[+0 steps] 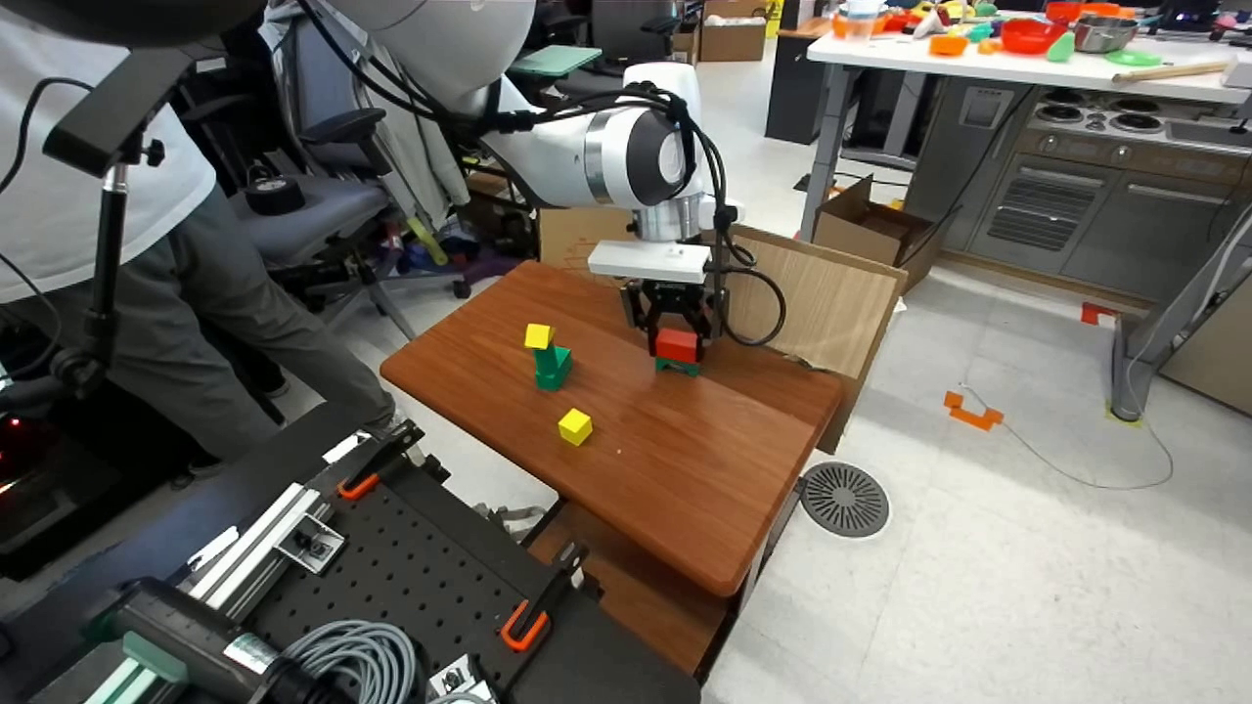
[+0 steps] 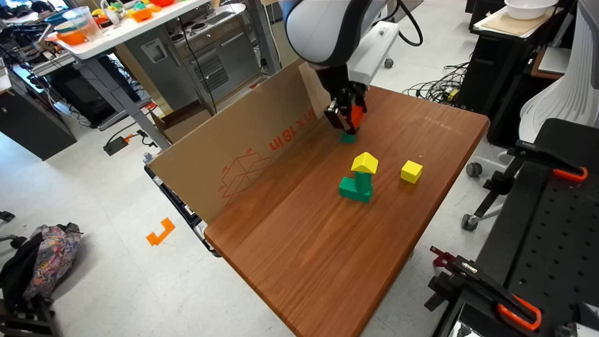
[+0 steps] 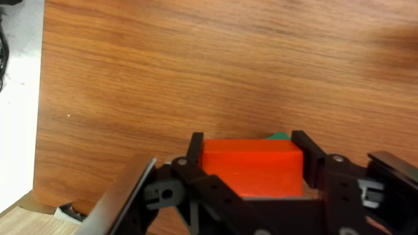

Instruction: Put the orange block directly on the table

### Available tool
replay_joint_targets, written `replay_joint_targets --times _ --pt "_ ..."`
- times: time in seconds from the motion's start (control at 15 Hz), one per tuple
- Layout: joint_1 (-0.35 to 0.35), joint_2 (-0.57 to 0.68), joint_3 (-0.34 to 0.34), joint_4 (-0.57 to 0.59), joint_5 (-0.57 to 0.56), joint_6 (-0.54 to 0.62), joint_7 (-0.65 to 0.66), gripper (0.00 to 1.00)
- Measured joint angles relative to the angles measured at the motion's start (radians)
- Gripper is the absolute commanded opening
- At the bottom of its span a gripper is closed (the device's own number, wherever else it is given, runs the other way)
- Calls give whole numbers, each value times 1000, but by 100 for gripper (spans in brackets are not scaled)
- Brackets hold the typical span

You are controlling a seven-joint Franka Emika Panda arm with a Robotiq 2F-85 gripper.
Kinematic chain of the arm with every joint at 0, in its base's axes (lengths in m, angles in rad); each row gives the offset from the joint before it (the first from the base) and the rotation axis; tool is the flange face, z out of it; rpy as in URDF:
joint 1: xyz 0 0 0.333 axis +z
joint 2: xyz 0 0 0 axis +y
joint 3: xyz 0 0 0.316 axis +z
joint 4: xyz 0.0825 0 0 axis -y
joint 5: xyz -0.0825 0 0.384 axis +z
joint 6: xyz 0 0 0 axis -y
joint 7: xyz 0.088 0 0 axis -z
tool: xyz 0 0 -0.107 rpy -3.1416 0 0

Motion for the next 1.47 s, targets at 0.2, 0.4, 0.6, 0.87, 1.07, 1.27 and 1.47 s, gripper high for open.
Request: replay_joint_targets --times 0.2,0.4,0.6,0.87,1.07,1.27,1.47 --pt "-4 -44 -18 -81 0 9 18 43" --pt "-7 -105 -52 -207 -1 48 58 43" --pt "-10 -156 -84 -333 -2 88 88 43" --pt "-11 -174 -102 -443 -2 129 114 43" --pt "-11 -184 -104 -464 -3 150 117 43" --pt "-12 -187 -104 -469 -3 157 116 93" --pt "-12 -187 -101 -480 -2 173 116 100"
